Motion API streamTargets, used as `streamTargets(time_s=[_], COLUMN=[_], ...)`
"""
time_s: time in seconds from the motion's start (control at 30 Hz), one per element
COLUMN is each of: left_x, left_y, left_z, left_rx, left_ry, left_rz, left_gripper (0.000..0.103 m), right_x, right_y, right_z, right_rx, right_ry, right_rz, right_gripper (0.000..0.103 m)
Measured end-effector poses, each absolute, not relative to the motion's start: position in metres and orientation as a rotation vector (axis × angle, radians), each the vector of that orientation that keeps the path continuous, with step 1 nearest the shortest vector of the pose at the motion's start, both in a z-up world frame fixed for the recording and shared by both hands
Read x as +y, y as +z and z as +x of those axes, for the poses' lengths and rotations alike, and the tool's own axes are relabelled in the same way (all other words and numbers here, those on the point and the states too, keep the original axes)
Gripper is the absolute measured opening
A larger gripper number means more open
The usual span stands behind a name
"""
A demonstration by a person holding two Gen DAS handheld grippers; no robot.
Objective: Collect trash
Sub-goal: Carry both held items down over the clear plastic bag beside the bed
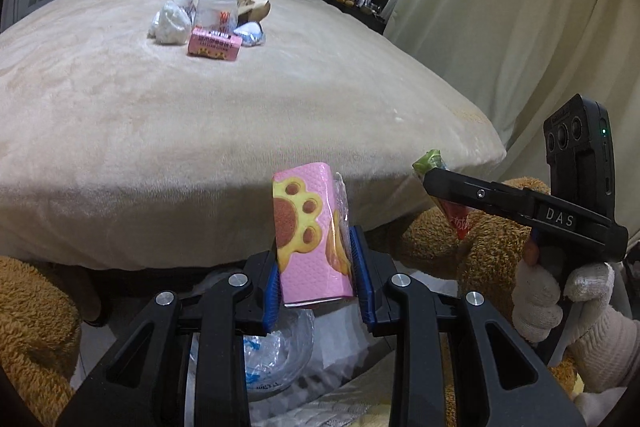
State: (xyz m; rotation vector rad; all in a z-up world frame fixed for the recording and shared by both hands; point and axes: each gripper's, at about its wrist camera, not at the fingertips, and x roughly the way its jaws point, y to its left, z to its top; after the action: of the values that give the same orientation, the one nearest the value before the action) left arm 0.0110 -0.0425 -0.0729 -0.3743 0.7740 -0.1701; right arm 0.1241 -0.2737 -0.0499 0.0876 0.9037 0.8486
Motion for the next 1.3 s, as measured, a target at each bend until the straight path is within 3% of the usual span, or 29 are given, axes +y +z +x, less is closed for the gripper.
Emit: streamTargets(time_s=[0.7, 1.3], left_x=[-0.028, -0.035], left_y=[-0.181, -0.214], left_z=[0.055, 0.06], left_rx=[1.242, 1.442], left_ry=[-0.103, -0.069], left_rz=[-0.576, -0.586], left_gripper=[0.03, 0.03], right_x=[-0.223, -0.214], right_y=[-0.159, -0.201], right_z=[0.173, 0.181], right_rx=[1.451, 1.645], right_ry=[0.718, 0.609], right_rz=[0.1, 0.115], right_gripper=[0.051, 0.051])
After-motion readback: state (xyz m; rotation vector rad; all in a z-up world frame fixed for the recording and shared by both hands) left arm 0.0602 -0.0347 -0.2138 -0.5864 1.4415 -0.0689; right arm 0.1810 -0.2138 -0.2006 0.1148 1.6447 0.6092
